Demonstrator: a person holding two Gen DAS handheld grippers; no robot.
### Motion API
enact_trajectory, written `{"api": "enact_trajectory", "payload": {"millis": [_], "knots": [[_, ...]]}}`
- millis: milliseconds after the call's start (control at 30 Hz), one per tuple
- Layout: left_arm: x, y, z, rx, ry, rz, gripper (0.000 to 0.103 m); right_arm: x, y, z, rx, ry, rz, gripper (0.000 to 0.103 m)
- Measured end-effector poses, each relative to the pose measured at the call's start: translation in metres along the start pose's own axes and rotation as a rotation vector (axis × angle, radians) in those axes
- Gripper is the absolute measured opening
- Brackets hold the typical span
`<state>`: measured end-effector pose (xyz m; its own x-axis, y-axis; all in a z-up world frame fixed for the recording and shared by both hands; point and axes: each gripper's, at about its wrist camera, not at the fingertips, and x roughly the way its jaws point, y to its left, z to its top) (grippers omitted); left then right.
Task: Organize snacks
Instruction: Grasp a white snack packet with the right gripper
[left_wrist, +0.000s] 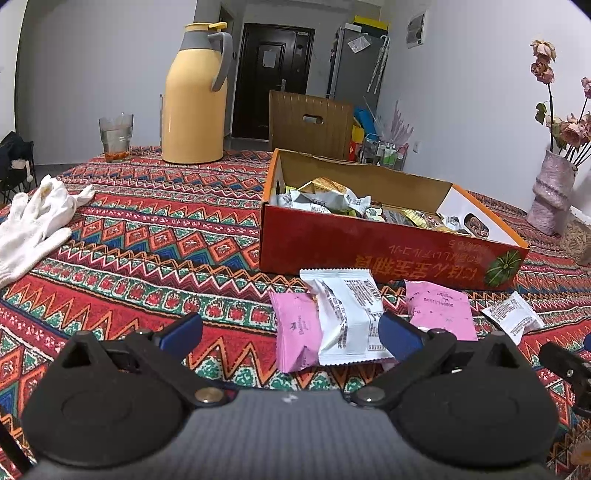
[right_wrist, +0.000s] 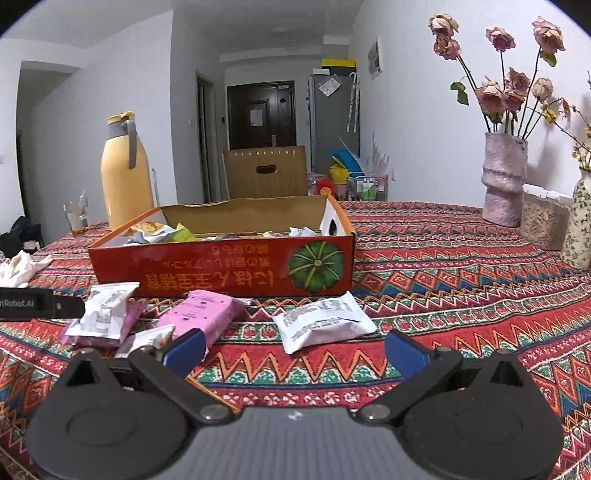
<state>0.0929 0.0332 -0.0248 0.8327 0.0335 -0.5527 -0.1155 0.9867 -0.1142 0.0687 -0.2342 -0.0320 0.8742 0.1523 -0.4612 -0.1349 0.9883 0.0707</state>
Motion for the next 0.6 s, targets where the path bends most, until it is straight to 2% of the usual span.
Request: {"api": "enact_trajectory", "payload": {"millis": [300,600], "knots": [[0.000,0.003,-0.001,-0.016,-0.001,-0.021,0.103,0.001,-0.004,-0.002,0.015,0.032,-0.011,0.103],[-0.001,0.004,-0.001,-0.024,-0.003,-0.027,0.103,0.004,-0.014,0.003,0.017,0.046,-0.072,0.103]]}}
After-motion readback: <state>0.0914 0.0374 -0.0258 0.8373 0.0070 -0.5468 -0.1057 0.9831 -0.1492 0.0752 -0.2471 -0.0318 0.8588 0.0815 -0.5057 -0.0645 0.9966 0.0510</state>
